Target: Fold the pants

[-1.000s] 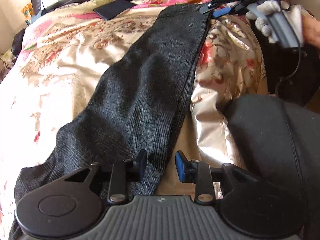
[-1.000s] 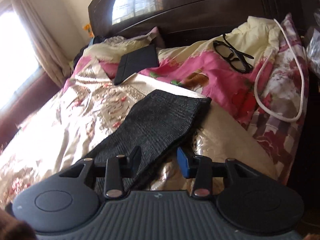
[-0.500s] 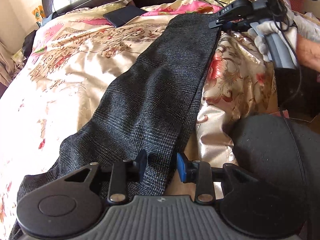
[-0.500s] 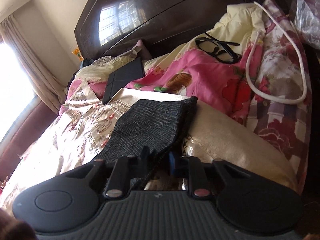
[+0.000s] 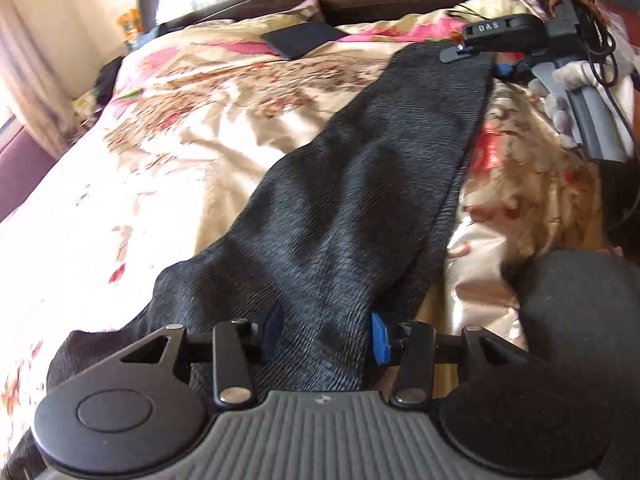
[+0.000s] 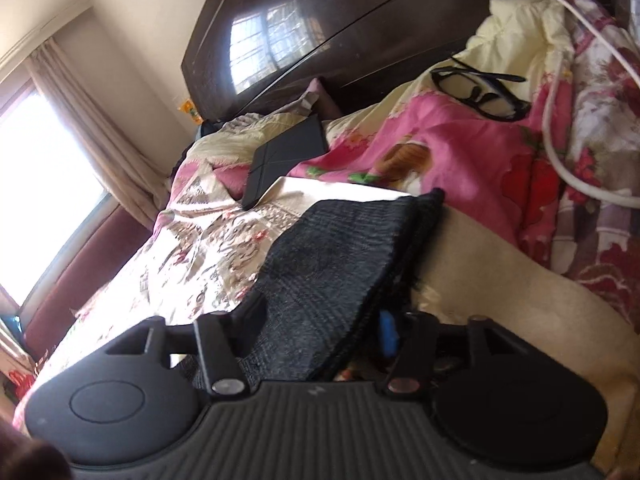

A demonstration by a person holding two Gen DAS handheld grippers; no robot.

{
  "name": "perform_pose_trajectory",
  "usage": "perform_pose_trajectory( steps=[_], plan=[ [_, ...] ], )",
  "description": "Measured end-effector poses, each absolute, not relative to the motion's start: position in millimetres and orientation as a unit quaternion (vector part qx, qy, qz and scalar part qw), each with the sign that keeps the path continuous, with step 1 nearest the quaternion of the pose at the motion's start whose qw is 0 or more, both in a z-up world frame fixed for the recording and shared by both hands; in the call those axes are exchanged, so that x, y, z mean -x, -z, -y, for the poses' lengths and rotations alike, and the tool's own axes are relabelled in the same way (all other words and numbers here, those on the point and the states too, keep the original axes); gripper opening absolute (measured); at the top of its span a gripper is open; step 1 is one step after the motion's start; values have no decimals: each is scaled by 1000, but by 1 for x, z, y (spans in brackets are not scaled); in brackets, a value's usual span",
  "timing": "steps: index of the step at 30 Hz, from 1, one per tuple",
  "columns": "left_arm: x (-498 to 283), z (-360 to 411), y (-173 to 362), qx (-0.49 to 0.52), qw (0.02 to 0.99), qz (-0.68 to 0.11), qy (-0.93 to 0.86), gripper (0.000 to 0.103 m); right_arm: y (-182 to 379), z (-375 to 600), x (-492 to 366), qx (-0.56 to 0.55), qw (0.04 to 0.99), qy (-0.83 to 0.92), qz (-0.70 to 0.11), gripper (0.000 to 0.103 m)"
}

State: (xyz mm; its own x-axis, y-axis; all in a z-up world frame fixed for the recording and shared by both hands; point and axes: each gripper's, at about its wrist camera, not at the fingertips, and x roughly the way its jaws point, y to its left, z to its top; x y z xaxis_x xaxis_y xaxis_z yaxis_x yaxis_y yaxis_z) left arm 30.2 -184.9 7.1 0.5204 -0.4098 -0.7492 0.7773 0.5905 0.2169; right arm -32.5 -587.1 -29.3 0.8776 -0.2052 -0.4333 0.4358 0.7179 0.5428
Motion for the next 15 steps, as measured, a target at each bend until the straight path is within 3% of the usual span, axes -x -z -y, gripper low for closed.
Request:
perform_pose_trajectory(
  steps=[2, 3, 4, 6, 15],
  plan=[
    [-33, 179, -2, -244, 835, -352, 347, 64, 26, 581, 22, -309, 911, 194, -194, 46],
    [-34, 177, 0, -230, 838, -358, 342, 64, 22, 580, 21, -304, 907, 208, -203, 16],
    [-34, 175, 2, -221, 841, -359, 340, 64, 18, 583, 22, -303, 902, 224, -211, 10],
    [-33, 176, 3, -217, 843, -357, 338, 64, 12, 593, 32, -337, 896, 205, -202, 5],
    [-15, 193, 9, -226, 826, -336, 393, 69, -49, 565, 44, -332, 913, 180, -155, 6]
  ],
)
